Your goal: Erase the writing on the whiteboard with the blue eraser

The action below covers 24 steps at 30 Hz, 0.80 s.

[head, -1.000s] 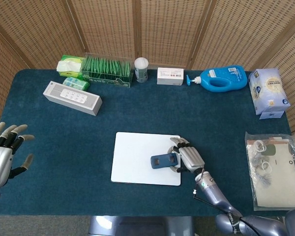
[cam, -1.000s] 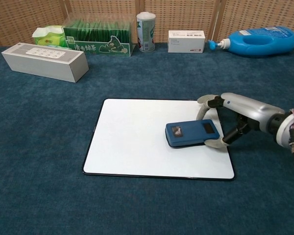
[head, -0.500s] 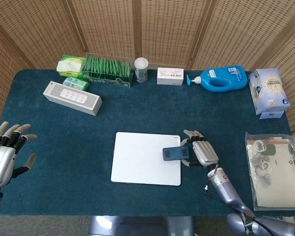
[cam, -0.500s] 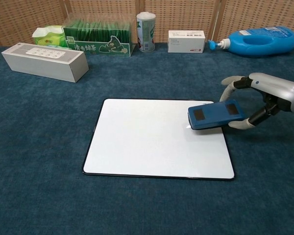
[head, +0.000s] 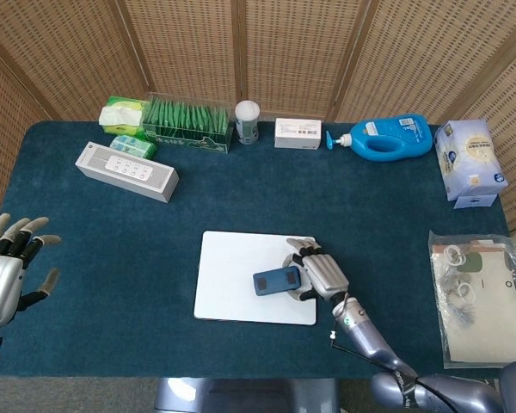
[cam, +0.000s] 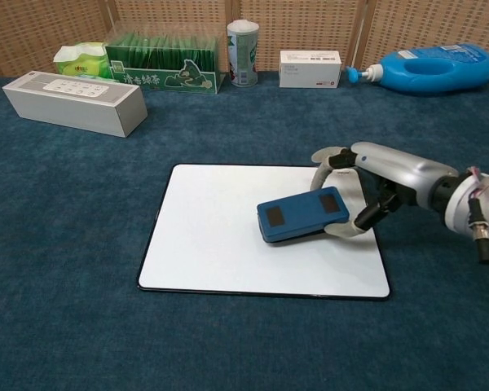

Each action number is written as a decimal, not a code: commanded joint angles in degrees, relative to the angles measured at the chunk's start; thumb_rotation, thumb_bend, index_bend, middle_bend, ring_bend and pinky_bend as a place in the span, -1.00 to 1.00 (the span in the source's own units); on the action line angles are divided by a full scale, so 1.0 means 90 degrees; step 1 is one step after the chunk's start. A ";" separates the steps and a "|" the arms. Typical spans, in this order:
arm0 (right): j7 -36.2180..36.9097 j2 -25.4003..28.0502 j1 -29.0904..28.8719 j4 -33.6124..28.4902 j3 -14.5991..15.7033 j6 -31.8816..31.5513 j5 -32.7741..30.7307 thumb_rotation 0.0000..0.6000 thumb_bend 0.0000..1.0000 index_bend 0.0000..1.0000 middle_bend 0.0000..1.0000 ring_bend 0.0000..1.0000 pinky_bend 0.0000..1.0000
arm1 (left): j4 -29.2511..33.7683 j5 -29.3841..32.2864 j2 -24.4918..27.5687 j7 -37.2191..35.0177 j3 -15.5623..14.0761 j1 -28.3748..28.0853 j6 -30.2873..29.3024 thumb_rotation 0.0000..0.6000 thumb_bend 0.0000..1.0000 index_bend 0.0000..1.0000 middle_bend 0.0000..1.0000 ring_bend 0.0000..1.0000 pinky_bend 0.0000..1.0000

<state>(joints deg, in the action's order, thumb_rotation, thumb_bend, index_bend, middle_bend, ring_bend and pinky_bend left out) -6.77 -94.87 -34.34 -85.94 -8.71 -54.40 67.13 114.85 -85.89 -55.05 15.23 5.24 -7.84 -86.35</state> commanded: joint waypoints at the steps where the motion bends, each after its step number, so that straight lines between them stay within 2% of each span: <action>1: -0.0091 -0.0134 -0.0055 0.0044 -0.0034 0.0026 -0.0102 1.00 -0.49 0.48 -0.83 -1.00 -1.00 | 0.0002 -0.0001 0.0001 -0.0006 0.0000 -0.0003 0.0005 1.00 -0.12 -0.36 -0.62 -0.69 -1.00; 9: -0.0167 -0.0286 -0.0054 0.0207 -0.0022 0.0050 -0.0291 1.00 -0.49 0.48 -0.83 -1.00 -1.00 | -0.0012 0.0004 0.0021 -0.0040 -0.0008 0.0014 -0.0013 1.00 -0.12 -0.36 -0.63 -0.69 -1.00; 18: -0.0033 0.0134 0.0203 0.0188 -0.0007 -0.0165 -0.0363 1.00 -0.49 0.48 -0.83 -1.00 -1.00 | -0.0001 -0.0023 0.0001 -0.0018 0.0009 -0.0024 0.0014 1.00 -0.12 -0.36 -0.63 -0.69 -1.00; 24: 0.0104 0.0577 0.0303 -0.0050 -0.0153 -0.0285 -0.0373 1.00 -0.49 0.48 -0.83 -1.00 -1.00 | 0.0025 -0.0006 -0.0032 0.0058 0.0033 -0.0068 0.0051 1.00 -0.12 -0.36 -0.63 -0.69 -1.00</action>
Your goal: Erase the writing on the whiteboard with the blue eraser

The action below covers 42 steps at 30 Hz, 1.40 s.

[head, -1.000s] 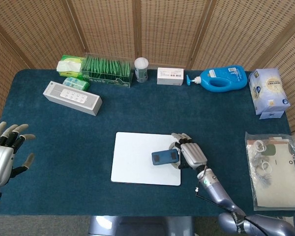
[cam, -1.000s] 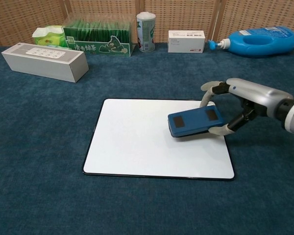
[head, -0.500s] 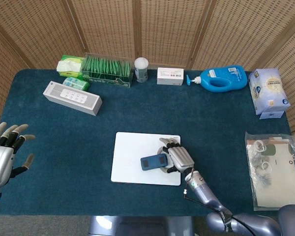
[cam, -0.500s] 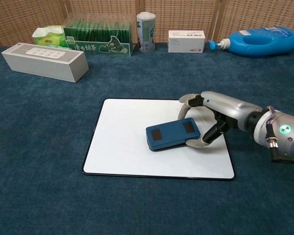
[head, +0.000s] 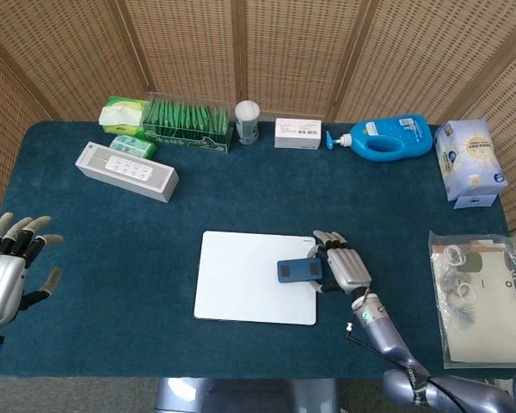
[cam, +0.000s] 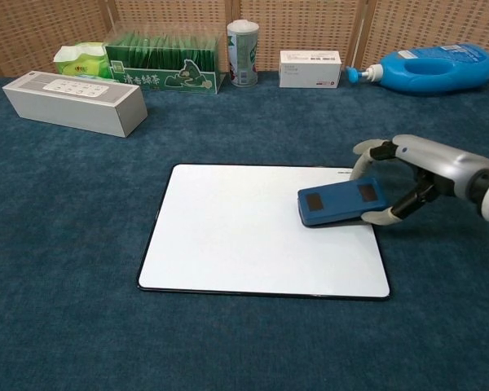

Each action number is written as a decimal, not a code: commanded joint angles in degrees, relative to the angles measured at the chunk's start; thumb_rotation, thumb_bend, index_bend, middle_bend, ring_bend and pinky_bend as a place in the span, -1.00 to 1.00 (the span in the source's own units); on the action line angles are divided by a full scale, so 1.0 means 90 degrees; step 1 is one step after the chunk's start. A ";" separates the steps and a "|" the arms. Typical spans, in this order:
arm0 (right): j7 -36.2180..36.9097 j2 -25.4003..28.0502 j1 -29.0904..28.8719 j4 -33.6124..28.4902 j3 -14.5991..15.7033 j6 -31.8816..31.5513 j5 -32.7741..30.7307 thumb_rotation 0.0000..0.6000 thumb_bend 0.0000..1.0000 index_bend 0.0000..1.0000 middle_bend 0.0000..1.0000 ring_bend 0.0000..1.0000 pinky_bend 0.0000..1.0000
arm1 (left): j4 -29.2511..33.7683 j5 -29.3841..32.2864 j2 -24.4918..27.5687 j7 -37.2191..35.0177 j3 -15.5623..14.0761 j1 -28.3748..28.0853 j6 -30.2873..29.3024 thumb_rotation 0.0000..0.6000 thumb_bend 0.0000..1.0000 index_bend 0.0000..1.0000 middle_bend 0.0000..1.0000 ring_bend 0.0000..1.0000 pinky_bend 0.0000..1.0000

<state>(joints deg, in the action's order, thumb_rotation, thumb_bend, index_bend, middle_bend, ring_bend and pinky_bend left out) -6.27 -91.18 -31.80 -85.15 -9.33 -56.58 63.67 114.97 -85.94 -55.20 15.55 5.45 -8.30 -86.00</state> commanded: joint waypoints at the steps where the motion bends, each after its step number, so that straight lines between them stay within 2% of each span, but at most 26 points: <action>1: 0.0027 0.0216 0.0007 -0.0182 -0.0105 -0.0044 0.0026 1.00 -0.49 0.48 -0.83 -1.00 -1.00 | 0.0020 -0.0003 -0.0026 0.0034 0.0012 -0.0024 0.0016 1.00 -0.12 -0.36 -0.63 -0.69 -1.00; 10: -0.0109 0.0263 -0.0183 -0.0417 -0.0227 0.0048 0.0034 1.00 -0.49 0.48 -0.83 -1.00 -1.00 | 0.0072 -0.0013 -0.0060 0.0113 -0.0001 -0.0041 0.0035 1.00 -0.12 -0.36 -0.63 -0.69 -1.00; 28: -0.0483 -0.0658 -0.0388 -0.0008 0.0041 0.0215 -0.0106 1.00 -0.48 0.48 -0.83 -1.00 -1.00 | 0.0071 0.0014 0.0008 0.0059 -0.0026 -0.0020 0.0039 1.00 -0.12 -0.36 -0.64 -0.69 -1.00; 35: -0.0439 -0.0573 -0.0237 0.0000 0.0164 0.0150 -0.0148 1.00 -0.48 0.48 -0.83 -1.00 -1.00 | 0.0075 -0.0032 0.0006 0.0033 -0.0028 -0.0028 0.0036 1.00 -0.12 -0.36 -0.64 -0.69 -1.00; 42: -0.0358 -0.0210 -0.0007 -0.0122 0.0228 -0.0075 -0.0096 1.00 -0.48 0.48 -0.83 -1.00 -1.00 | 0.0071 -0.0064 -0.0028 0.0027 -0.0029 -0.0044 0.0042 1.00 -0.12 -0.36 -0.64 -0.69 -1.00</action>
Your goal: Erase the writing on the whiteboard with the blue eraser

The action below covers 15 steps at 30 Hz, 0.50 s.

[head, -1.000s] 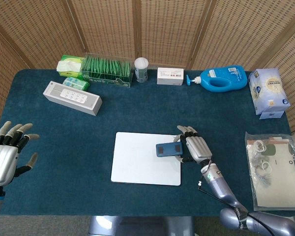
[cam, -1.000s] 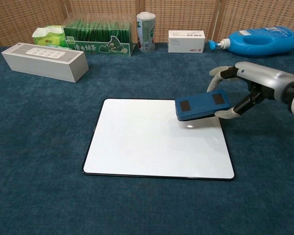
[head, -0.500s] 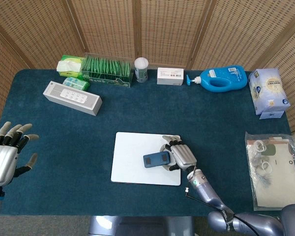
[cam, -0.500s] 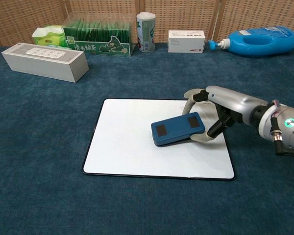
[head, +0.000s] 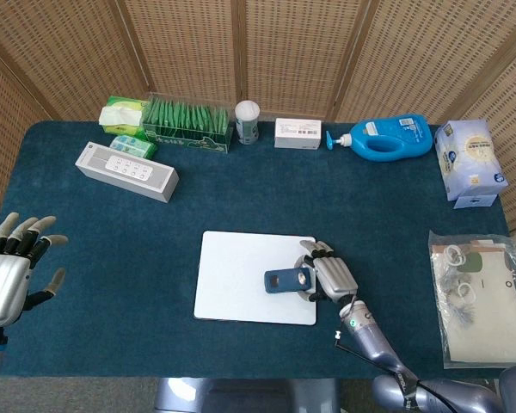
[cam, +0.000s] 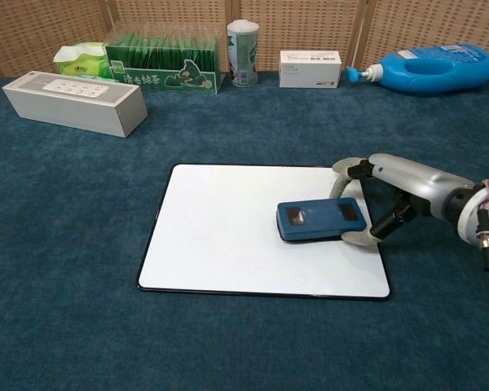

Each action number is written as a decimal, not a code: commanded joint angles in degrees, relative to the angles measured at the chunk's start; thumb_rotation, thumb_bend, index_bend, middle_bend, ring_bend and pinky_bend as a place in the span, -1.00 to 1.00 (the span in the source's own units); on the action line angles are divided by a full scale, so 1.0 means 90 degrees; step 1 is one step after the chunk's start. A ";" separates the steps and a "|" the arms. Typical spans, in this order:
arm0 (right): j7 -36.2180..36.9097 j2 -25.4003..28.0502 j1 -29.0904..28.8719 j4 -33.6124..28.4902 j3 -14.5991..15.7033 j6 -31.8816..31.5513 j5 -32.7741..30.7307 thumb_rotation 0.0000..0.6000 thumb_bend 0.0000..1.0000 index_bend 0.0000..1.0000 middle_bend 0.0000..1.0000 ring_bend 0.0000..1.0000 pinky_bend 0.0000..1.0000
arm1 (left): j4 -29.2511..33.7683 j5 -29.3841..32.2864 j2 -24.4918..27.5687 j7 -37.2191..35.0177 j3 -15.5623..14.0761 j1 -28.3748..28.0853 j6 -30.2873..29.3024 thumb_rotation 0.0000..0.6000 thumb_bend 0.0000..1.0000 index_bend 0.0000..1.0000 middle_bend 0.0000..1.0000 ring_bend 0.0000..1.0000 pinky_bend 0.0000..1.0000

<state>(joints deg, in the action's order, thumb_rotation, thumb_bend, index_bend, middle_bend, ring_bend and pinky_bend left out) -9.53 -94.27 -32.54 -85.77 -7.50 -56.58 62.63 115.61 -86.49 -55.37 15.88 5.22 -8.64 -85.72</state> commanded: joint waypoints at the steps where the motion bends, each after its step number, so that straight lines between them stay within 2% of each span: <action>1: 0.0000 0.0224 0.0116 -0.0078 0.0034 -0.0111 0.0012 1.00 -0.48 0.47 -0.83 -1.00 -1.00 | -0.0010 -0.0006 -0.0020 -0.0011 -0.0004 -0.0012 0.0018 1.00 -0.12 -0.36 -0.64 -0.69 -1.00; 7: 0.0014 0.0752 0.0308 -0.0199 0.0028 -0.0283 -0.0016 1.00 -0.48 0.48 -0.83 -1.00 -1.00 | -0.0021 -0.0020 -0.0054 0.0005 0.0006 -0.0032 0.0025 1.00 -0.12 -0.36 -0.64 -0.69 -1.00; 15: 0.0239 0.1410 0.0323 -0.0783 -0.0266 -0.0388 0.0116 1.00 -0.48 0.48 -0.83 -1.00 -1.00 | 0.0064 -0.0046 -0.0117 0.0148 0.0025 -0.0088 0.0064 1.00 -0.12 -0.36 -0.64 -0.69 -1.00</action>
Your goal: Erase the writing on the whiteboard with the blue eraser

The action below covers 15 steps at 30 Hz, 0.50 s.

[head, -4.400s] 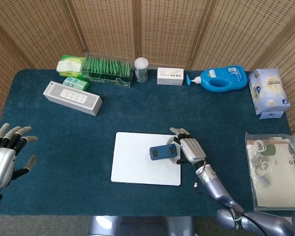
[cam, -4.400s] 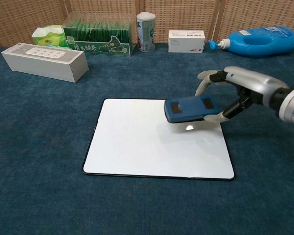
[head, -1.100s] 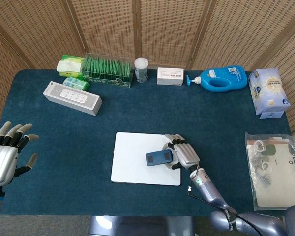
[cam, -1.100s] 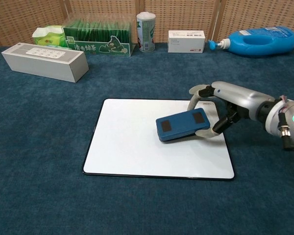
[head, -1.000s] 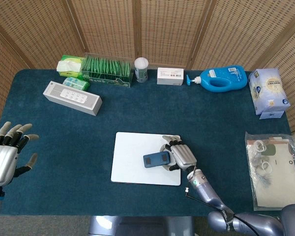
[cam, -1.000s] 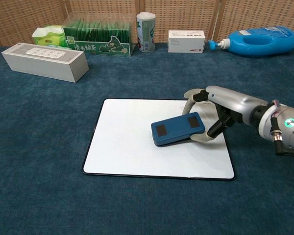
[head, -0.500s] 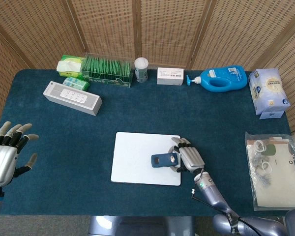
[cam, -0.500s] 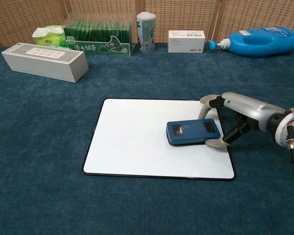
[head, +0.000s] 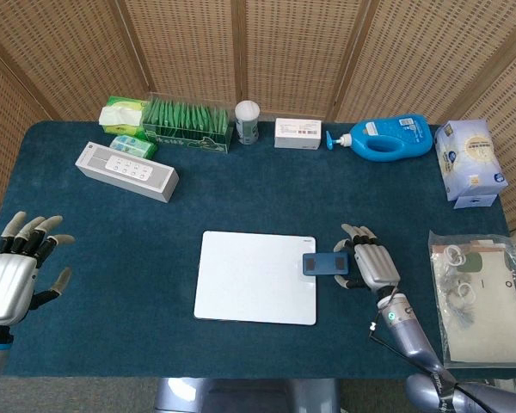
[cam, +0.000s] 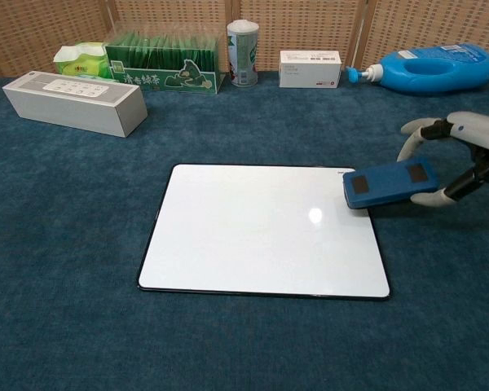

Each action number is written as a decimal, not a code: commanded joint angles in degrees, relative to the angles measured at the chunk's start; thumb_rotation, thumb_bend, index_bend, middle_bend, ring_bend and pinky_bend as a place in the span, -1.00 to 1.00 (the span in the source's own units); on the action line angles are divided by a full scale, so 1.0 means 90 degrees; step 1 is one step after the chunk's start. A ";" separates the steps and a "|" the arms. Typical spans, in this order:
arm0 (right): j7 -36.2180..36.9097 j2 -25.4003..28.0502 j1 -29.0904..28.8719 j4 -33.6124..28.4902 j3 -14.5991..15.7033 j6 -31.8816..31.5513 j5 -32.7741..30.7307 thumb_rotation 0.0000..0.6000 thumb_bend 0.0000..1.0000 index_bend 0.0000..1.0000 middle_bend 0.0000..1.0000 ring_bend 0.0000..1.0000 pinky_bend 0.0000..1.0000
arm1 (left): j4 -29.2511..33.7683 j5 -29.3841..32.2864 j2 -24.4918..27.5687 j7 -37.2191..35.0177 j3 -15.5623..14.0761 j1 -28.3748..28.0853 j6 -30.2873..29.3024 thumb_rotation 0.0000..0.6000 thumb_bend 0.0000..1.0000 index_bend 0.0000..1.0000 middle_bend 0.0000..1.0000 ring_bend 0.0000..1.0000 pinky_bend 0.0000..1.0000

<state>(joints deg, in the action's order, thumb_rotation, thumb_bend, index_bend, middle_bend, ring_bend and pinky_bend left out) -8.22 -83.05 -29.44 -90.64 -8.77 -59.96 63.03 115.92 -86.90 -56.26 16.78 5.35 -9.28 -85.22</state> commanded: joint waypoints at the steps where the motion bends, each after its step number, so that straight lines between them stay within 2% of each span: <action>1: 0.0099 0.0187 -0.0039 -0.0323 -0.0135 0.0017 0.0076 1.00 -0.48 0.48 -0.83 -1.00 -1.00 | 0.0043 0.0007 -0.0024 0.0075 0.0014 -0.0020 0.0010 1.00 -0.12 -0.36 -0.64 -0.69 -1.00; 7: -0.0005 -0.0018 -0.0170 -0.0466 -0.0071 0.0172 0.0139 1.00 -0.48 0.48 -0.83 -1.00 -1.00 | 0.0052 0.0060 -0.0031 0.0115 0.0019 -0.0029 0.0027 1.00 -0.12 -0.36 -0.64 -0.69 -1.00; 15: -0.0086 -0.0355 -0.0394 -0.0361 -0.0155 0.0307 0.0115 1.00 -0.48 0.48 -0.83 -1.00 -1.00 | 0.0001 0.0106 0.0021 0.0030 0.0014 0.0022 -0.0035 1.00 -0.12 -0.36 -0.64 -0.69 -1.00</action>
<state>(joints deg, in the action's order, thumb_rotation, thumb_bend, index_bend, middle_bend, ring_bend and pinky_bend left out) -8.83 -86.09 -32.86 -93.95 -10.06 -57.22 64.04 115.98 -85.99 -56.11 17.10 5.48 -9.13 -85.49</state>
